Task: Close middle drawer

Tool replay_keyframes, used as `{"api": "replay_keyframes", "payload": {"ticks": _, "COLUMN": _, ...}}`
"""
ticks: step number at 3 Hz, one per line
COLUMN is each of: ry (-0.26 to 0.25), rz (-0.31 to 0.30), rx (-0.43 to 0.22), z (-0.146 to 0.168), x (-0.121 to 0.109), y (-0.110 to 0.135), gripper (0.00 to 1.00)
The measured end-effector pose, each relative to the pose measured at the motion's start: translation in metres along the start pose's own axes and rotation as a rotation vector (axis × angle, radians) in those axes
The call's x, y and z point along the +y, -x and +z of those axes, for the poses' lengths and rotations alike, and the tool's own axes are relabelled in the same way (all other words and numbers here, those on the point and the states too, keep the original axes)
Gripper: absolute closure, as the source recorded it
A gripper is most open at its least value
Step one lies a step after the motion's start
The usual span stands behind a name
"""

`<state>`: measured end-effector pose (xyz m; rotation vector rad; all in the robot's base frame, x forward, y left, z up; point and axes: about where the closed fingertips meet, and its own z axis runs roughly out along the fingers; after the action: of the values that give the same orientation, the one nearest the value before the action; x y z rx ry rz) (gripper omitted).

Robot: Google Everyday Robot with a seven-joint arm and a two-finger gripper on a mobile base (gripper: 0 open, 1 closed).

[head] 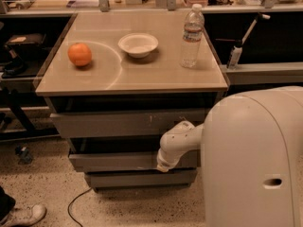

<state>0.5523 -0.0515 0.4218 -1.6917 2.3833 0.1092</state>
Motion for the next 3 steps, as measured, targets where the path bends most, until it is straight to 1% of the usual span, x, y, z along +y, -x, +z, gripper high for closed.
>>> {"api": "replay_keyframes", "payload": {"ticks": 2, "ry": 0.0, "rz": 0.0, "rx": 0.0, "z": 0.0, "x": 0.0, "y": 0.0, "gripper": 0.11}}
{"api": "replay_keyframes", "payload": {"ticks": 3, "ry": 0.0, "rz": 0.0, "rx": 0.0, "z": 0.0001, "x": 0.0001, "y": 0.0, "gripper": 0.0}}
